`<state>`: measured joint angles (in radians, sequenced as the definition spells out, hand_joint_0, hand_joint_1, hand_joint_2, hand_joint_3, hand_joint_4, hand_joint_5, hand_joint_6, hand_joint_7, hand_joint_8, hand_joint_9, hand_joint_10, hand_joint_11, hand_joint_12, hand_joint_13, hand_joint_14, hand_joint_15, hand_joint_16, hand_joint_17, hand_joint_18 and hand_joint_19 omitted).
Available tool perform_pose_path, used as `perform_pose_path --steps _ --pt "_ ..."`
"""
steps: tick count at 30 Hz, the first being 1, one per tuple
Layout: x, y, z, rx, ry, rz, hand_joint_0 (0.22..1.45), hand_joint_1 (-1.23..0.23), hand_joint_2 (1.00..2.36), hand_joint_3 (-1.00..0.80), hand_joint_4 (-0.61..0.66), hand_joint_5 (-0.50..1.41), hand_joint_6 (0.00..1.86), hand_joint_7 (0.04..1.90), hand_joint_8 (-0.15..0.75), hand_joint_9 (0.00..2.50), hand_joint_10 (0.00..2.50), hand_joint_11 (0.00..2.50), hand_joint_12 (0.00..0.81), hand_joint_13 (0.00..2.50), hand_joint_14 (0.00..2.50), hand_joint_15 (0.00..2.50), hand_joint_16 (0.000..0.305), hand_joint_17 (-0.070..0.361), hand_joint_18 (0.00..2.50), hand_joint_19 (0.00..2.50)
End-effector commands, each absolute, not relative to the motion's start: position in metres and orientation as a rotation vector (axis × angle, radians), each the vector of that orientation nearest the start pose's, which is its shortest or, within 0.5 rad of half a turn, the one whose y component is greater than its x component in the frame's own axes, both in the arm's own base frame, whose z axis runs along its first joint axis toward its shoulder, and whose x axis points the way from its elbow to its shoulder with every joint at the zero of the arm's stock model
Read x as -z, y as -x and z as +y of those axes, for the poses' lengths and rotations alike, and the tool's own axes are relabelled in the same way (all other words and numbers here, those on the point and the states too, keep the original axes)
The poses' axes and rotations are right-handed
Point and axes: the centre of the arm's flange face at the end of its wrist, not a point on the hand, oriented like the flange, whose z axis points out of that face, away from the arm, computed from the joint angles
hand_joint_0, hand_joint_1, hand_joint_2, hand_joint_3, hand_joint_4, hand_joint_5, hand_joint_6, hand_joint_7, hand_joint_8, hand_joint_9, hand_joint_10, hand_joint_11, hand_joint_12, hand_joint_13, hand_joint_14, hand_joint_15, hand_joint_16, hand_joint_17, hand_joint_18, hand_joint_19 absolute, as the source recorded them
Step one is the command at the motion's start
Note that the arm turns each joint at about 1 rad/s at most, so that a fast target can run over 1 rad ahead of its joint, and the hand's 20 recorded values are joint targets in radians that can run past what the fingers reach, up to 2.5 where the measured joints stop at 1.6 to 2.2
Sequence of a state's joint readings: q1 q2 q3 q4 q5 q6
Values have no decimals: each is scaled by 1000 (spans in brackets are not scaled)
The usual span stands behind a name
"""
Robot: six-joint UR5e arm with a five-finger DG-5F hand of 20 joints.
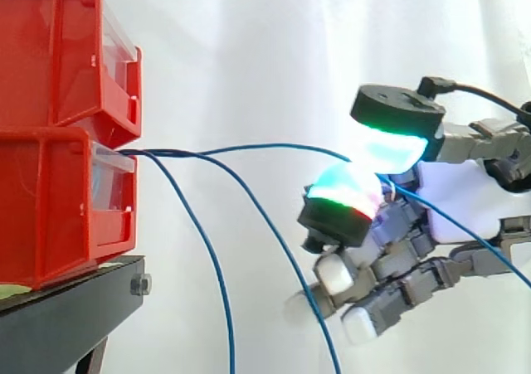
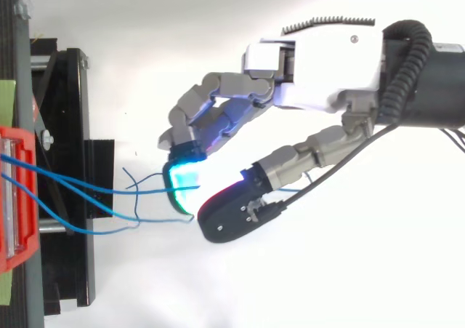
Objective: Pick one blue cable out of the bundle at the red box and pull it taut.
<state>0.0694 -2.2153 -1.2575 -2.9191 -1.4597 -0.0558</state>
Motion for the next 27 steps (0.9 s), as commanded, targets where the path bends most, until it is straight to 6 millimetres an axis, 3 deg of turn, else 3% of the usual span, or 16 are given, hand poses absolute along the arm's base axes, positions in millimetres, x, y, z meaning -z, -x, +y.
perform_pose_path --steps 1,5,20,27 --pt "-265 -712 -99 -1031 -1300 1340 595 -818 1013 -60 66 -99 882 1119 397 997 8 652 381 517 5 148 59 132 640 195" --pt "-261 -703 -103 -989 -1343 1387 595 -815 1014 -64 70 -102 884 1110 399 1026 10 706 380 525 5 150 59 132 643 194" --pt "-302 -674 -110 -899 -1395 1432 603 -816 1015 -84 54 -106 886 1103 400 1113 9 892 374 536 6 165 56 127 630 201" --pt "-304 -666 -113 -869 -1428 1459 604 -816 1016 -85 54 -107 886 1100 402 1109 10 896 373 537 6 167 56 126 626 199"
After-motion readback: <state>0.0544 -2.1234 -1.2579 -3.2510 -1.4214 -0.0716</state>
